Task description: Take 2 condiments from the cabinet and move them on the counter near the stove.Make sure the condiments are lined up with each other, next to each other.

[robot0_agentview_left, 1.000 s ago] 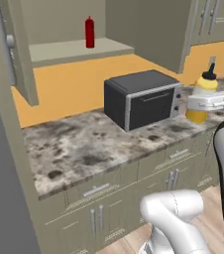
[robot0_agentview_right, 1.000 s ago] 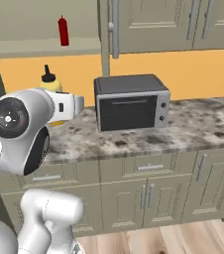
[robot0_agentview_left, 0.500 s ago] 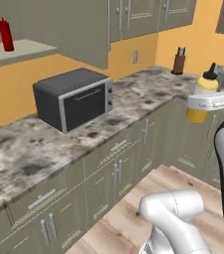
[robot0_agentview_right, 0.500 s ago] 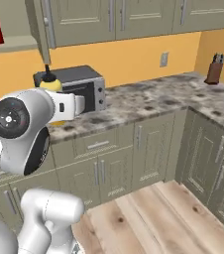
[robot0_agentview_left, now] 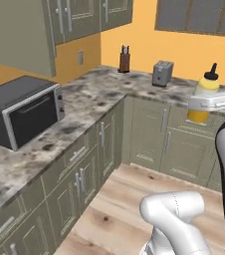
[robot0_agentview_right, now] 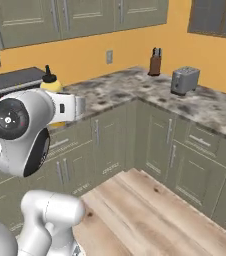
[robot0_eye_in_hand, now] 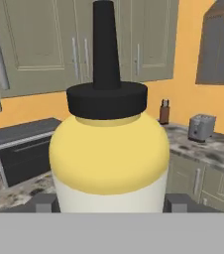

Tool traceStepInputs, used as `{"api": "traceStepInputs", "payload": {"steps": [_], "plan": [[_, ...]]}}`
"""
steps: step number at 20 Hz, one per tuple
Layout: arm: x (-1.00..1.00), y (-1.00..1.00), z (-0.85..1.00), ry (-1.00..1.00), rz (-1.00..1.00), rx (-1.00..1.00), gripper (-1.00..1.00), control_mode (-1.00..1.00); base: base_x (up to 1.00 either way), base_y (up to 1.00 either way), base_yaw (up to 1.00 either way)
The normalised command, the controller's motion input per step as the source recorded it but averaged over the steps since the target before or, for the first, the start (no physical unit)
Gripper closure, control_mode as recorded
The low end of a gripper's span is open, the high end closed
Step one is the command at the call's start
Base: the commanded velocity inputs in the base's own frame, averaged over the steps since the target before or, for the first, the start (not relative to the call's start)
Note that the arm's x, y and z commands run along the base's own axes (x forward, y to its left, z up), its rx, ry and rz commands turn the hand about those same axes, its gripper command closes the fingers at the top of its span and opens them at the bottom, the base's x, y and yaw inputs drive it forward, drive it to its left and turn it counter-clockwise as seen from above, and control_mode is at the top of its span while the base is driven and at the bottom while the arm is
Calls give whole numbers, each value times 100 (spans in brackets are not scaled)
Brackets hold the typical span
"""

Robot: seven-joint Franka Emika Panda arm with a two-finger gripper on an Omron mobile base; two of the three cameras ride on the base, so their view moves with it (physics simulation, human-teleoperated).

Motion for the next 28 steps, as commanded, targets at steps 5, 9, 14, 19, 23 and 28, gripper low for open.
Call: {"api": "traceStepInputs", "payload": {"steps": [5, 9, 14, 19, 23, 28], "plan": [[0, 0, 0, 0, 0, 0, 100, 100, -42, -18, -47], [0, 0, 0, 0, 0, 0, 100, 100, -51, -18, -46], [0, 0, 0, 0, 0, 0, 100, 100, -59, -17, -44], [0, 0, 0, 0, 0, 0, 100, 100, -57, -13, -43], [0, 0, 0, 0, 0, 0, 100, 100, -50, -8, -44], [0, 0, 0, 0, 0, 0, 100, 100, -18, -2, -37]]}}
